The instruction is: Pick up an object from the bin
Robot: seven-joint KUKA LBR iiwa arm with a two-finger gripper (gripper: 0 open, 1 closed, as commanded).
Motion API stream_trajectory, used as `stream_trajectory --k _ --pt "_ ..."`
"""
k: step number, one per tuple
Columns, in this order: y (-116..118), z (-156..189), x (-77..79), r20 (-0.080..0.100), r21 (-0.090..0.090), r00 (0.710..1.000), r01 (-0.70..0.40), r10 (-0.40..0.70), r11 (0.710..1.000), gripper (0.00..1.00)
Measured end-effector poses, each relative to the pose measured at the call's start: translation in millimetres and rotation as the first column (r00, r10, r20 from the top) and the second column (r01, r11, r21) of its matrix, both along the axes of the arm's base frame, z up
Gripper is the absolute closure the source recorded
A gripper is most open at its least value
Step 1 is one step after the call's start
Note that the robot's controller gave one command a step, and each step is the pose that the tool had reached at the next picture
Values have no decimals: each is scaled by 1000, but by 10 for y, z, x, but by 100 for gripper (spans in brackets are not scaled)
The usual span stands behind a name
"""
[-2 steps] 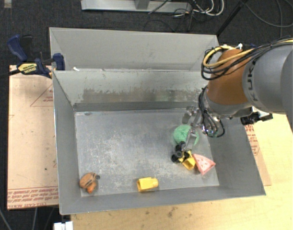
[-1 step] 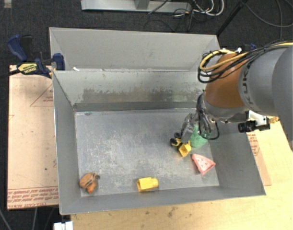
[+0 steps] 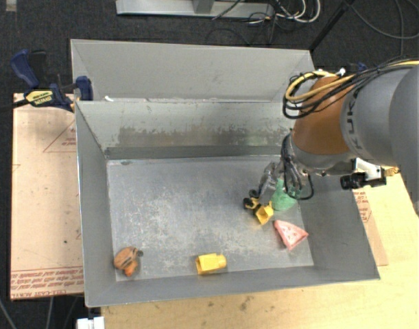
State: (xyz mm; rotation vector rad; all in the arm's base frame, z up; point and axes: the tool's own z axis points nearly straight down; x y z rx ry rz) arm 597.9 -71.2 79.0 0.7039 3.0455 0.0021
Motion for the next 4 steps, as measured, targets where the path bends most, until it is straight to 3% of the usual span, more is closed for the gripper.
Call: stream_trajectory --k 4 --pt "11 376 -26 -13 3 1000 -1 1 1000 100"
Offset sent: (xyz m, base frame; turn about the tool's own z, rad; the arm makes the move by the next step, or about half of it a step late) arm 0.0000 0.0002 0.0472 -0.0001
